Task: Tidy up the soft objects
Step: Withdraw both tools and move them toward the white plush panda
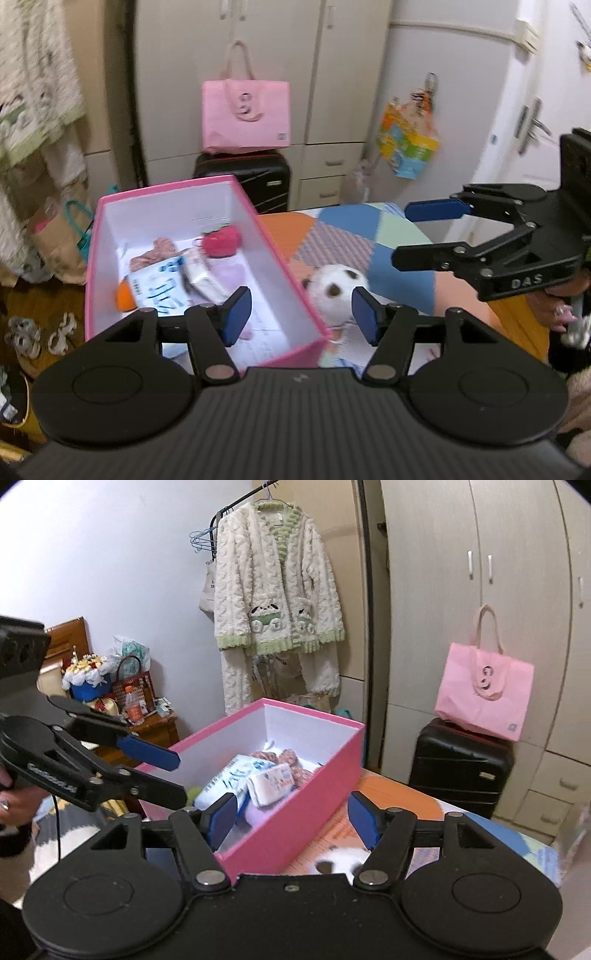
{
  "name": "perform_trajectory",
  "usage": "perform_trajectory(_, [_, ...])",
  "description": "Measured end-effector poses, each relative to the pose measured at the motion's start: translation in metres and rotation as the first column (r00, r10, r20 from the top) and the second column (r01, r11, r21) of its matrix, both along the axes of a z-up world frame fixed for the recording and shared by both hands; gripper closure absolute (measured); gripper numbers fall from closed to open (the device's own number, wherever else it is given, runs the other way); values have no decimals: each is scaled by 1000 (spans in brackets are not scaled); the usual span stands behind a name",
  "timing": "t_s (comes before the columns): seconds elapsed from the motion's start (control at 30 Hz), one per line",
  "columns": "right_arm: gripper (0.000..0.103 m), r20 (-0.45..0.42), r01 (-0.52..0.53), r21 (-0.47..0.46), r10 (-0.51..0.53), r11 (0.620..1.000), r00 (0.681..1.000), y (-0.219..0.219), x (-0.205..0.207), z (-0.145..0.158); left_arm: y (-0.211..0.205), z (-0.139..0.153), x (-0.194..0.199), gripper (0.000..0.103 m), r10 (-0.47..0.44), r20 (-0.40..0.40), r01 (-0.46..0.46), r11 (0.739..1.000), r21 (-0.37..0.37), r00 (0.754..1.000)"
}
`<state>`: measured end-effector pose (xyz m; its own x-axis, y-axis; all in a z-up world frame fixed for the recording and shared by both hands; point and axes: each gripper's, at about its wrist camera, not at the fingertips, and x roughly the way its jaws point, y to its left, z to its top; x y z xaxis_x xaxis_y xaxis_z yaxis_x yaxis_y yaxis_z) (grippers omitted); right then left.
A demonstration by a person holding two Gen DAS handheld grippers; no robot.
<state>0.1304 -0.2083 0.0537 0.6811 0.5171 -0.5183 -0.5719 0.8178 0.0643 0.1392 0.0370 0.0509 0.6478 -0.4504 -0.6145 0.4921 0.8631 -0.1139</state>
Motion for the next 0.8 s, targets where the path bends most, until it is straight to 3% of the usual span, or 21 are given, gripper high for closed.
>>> perform_trajectory(0.1, [30,2,17,-18,-17,1000,1000,-11,-11,-2,-14,1,-9,36,-51,6,51,999,-6,999])
perform_trajectory(0.37, [21,-25,46,-59,-47,997,999,-41,-27,-24,-62,-7,-17,31,-140,-29,140,990,5,990])
perform_trajectory(0.57, [21,-77,36,-72,-41,997,996,-59,-24,-49,-103,-21,-6,30,-189,-72,196,975,103,979])
perform_trajectory(0.8, [19,-92,2,-111,-12,994,996,-69,-12,-87,-132,-39,32,30,-161,-152,184,970,158,975])
